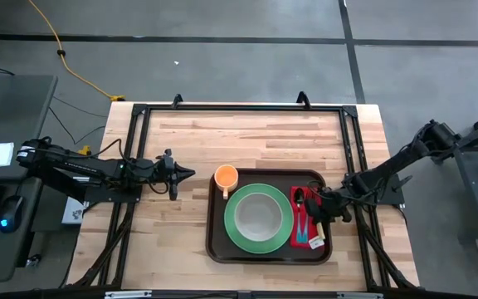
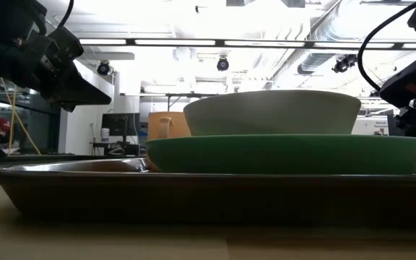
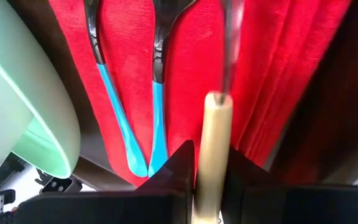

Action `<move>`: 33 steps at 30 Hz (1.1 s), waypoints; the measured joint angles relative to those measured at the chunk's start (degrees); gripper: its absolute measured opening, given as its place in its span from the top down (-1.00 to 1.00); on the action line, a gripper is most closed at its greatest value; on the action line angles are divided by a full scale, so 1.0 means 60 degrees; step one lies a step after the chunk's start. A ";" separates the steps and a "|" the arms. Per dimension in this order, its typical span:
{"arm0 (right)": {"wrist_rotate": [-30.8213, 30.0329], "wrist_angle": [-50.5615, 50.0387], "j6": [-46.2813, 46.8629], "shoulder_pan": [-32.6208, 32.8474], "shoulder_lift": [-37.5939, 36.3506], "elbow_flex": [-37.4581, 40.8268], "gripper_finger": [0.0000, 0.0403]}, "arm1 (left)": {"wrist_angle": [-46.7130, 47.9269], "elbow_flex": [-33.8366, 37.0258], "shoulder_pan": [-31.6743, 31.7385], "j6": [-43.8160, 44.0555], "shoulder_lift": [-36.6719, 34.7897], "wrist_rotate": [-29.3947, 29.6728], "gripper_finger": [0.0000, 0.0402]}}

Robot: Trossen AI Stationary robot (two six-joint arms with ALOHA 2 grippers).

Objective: Set up tray
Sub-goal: Put the yellow knife to the right of the blue fork on the red napkin

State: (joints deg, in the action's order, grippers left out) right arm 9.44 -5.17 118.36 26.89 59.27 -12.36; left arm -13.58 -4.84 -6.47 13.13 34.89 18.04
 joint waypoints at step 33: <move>0.0818 0.0767 0.0233 -0.0004 -0.0018 0.0018 0.76 | -0.0030 0.0000 0.0000 0.0000 0.0000 -0.0018 0.77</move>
State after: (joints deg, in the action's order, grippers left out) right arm 14.35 -0.57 119.76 26.87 59.16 -12.25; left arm -13.77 -4.84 -6.47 13.13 34.89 17.93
